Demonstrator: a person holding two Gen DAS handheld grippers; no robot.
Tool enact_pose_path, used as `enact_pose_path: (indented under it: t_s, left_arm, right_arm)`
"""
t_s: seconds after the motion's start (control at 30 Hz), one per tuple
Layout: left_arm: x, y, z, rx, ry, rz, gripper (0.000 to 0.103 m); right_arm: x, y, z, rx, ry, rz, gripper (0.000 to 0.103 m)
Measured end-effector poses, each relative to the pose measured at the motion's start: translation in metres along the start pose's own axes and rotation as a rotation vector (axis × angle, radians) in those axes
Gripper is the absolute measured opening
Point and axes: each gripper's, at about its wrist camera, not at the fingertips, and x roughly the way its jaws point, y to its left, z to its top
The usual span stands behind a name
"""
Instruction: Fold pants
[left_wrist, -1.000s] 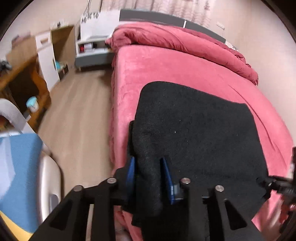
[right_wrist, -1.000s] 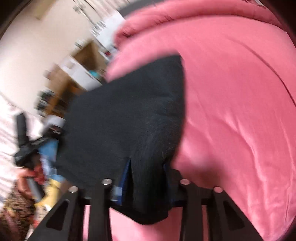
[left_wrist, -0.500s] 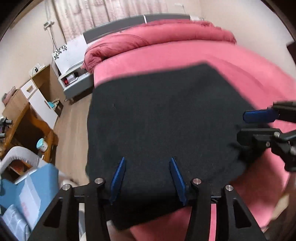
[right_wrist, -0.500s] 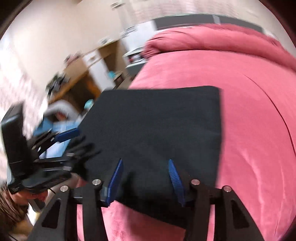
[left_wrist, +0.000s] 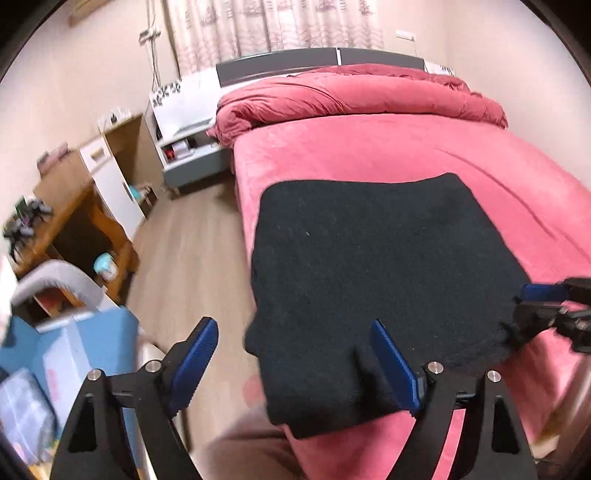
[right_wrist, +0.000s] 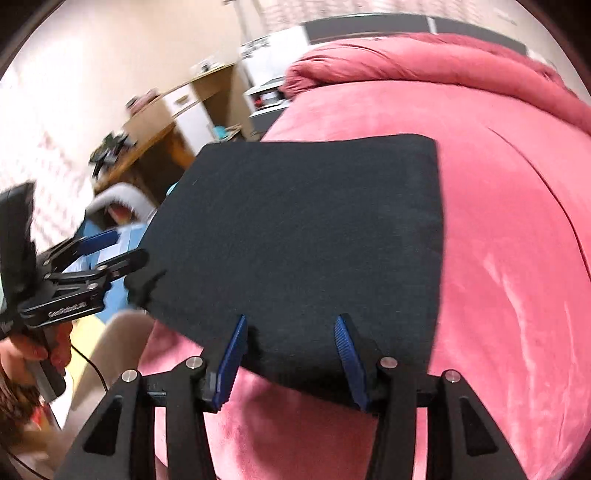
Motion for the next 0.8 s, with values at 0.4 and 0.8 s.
enact_pose_path:
  t_s: [0.4,0.8]
  left_arm:
    - [0.031,0.016,0.006,-0.070,0.111,-0.001,0.086]
    - [0.068,0.053,0.016,-0.211,0.202,-0.102,0.093]
  right_arm:
    - [-0.017,-0.035,0.010,0.066,0.012,-0.073,0.059]
    - [-0.007,-0.079,0.034,0.171,0.055,-0.086,0.064]
